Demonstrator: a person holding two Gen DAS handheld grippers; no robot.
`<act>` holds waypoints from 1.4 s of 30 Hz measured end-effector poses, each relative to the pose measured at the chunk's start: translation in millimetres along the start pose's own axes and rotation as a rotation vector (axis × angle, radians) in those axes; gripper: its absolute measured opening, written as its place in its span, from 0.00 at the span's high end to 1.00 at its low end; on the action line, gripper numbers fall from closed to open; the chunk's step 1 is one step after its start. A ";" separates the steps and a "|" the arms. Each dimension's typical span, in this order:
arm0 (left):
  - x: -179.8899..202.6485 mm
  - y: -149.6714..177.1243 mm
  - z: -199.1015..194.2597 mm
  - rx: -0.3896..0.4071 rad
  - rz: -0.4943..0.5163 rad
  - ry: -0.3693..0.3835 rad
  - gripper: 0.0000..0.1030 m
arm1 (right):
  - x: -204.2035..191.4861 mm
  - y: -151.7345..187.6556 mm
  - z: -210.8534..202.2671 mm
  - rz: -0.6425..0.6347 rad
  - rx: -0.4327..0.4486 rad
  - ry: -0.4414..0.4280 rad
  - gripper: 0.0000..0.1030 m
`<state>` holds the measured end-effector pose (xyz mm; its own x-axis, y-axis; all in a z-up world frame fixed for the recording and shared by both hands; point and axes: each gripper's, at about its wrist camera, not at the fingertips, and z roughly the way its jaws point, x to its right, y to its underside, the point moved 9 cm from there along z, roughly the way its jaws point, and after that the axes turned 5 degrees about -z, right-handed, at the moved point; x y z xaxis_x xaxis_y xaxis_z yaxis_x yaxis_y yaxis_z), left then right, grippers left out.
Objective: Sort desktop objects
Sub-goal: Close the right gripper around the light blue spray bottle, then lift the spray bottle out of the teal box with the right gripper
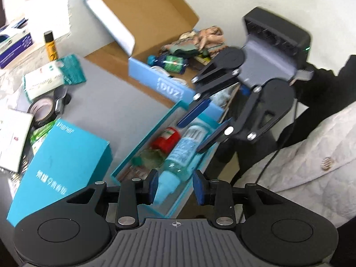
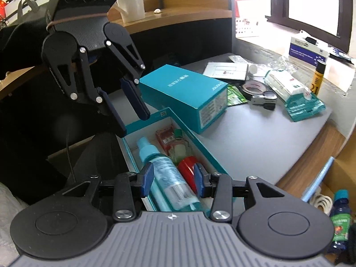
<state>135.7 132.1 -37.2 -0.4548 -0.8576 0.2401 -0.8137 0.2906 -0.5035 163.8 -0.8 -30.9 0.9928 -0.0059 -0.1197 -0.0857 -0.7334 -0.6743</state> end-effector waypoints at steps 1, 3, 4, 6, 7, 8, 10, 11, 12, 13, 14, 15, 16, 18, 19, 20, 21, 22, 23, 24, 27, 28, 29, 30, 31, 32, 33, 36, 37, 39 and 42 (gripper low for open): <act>-2.1 0.5 0.9 -0.003 -0.006 -0.005 0.65 | 1.0 0.7 -0.8 0.003 -0.001 0.001 0.56; -5.7 0.8 2.7 -0.007 -0.019 -0.013 0.65 | 2.9 2.0 -2.4 0.009 -0.004 0.004 0.56; -5.5 0.1 4.0 -0.006 -0.023 -0.013 0.65 | 5.2 4.3 -5.4 0.024 -0.015 0.003 0.56; -3.1 -1.8 7.4 -0.002 -0.024 -0.014 0.65 | 6.8 9.2 -11.4 0.055 -0.030 -0.008 0.57; -1.9 -2.3 10.0 -0.005 -0.018 -0.024 0.65 | 5.4 10.7 -15.3 0.067 -0.029 -0.019 0.57; -1.1 -2.6 13.1 -0.010 -0.011 -0.036 0.65 | 3.1 11.9 -18.7 0.077 -0.030 -0.030 0.57; -2.2 -3.3 20.0 -0.022 -0.006 -0.055 0.66 | 0.7 13.6 -23.0 0.081 -0.035 -0.017 0.57; -3.6 -3.0 23.6 -0.033 -0.008 -0.058 0.68 | -0.2 14.3 -24.6 0.079 -0.037 -0.007 0.57; -4.8 -2.9 26.9 -0.043 -0.009 -0.060 0.71 | -0.8 14.4 -25.6 0.076 -0.039 -0.003 0.57; -5.8 -2.4 30.0 -0.054 -0.007 -0.064 0.72 | -0.9 14.0 -26.1 0.073 -0.040 -0.001 0.57; -6.8 -1.6 33.1 -0.068 -0.002 -0.068 0.72 | -1.2 12.8 -25.5 0.063 -0.048 -0.003 0.57; -7.1 -0.7 36.0 -0.079 0.005 -0.070 0.73 | -1.5 11.4 -24.8 0.051 -0.057 -0.005 0.57; -6.7 0.5 38.4 -0.089 0.010 -0.066 0.73 | -1.7 10.1 -24.1 0.039 -0.066 -0.008 0.57; -5.8 3.4 42.1 -0.107 0.013 -0.056 0.73 | -2.3 7.4 -22.6 0.014 -0.085 -0.013 0.58; -5.5 4.2 42.4 -0.105 0.014 -0.053 0.73 | -2.5 6.1 -21.9 0.002 -0.094 -0.016 0.59; -5.7 4.7 42.2 -0.102 0.013 -0.055 0.73 | -2.3 4.5 -19.4 -0.010 -0.111 -0.024 0.61; -6.2 5.4 42.0 -0.099 0.010 -0.058 0.73 | -1.6 3.1 -16.5 -0.025 -0.127 -0.031 0.63; -6.6 6.4 42.0 -0.095 0.008 -0.063 0.73 | -0.7 1.7 -13.7 -0.041 -0.144 -0.037 0.66; -7.0 7.4 42.0 -0.091 0.006 -0.070 0.73 | 0.2 0.3 -10.8 -0.057 -0.161 -0.044 0.67; -7.7 8.8 42.6 -0.089 0.003 -0.080 0.72 | -0.2 -0.3 -8.2 -0.065 -0.177 -0.051 0.68; -8.3 12.4 43.6 -0.072 -0.008 -0.098 0.71 | -1.6 -1.8 -0.6 -0.087 -0.227 -0.072 0.68; -8.9 12.2 43.6 -0.065 -0.017 -0.102 0.71 | -2.1 -2.3 1.8 -0.094 -0.243 -0.079 0.68; -9.3 11.8 43.7 -0.058 -0.022 -0.109 0.70 | -2.6 -2.8 4.3 -0.101 -0.259 -0.086 0.68; -9.5 11.6 43.7 -0.050 -0.024 -0.117 0.70 | -3.0 -3.3 6.7 -0.108 -0.276 -0.093 0.68; -9.7 11.7 43.6 -0.043 -0.028 -0.122 0.70 | -3.4 -3.8 9.1 -0.115 -0.292 -0.100 0.68; -9.6 12.1 43.3 -0.036 -0.032 -0.125 0.70 | -3.8 -4.3 11.4 -0.122 -0.309 -0.107 0.67; -9.8 12.4 43.1 -0.029 -0.038 -0.127 0.70 | -4.2 -4.8 13.7 -0.129 -0.325 -0.114 0.68; -10.2 13.4 42.7 -0.012 -0.053 -0.129 0.70 | -5.3 -6.4 20.6 -0.151 -0.374 -0.135 0.66; -10.3 13.6 42.4 -0.008 -0.058 -0.129 0.70 | -5.7 -6.9 22.8 -0.158 -0.391 -0.142 0.66; -10.4 13.9 42.1 -0.003 -0.062 -0.129 0.70 | -6.3 -8.0 27.2 -0.172 -0.424 -0.157 0.64; -10.4 14.0 41.5 0.003 -0.067 -0.128 0.70 | -7.2 -9.8 33.5 -0.194 -0.473 -0.178 0.59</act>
<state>144.0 127.5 -81.2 -0.3494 -0.9221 0.1660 -0.8397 0.2296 -0.4921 154.7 29.2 -47.9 0.9536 0.2449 -0.1748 0.1855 -0.9359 -0.2994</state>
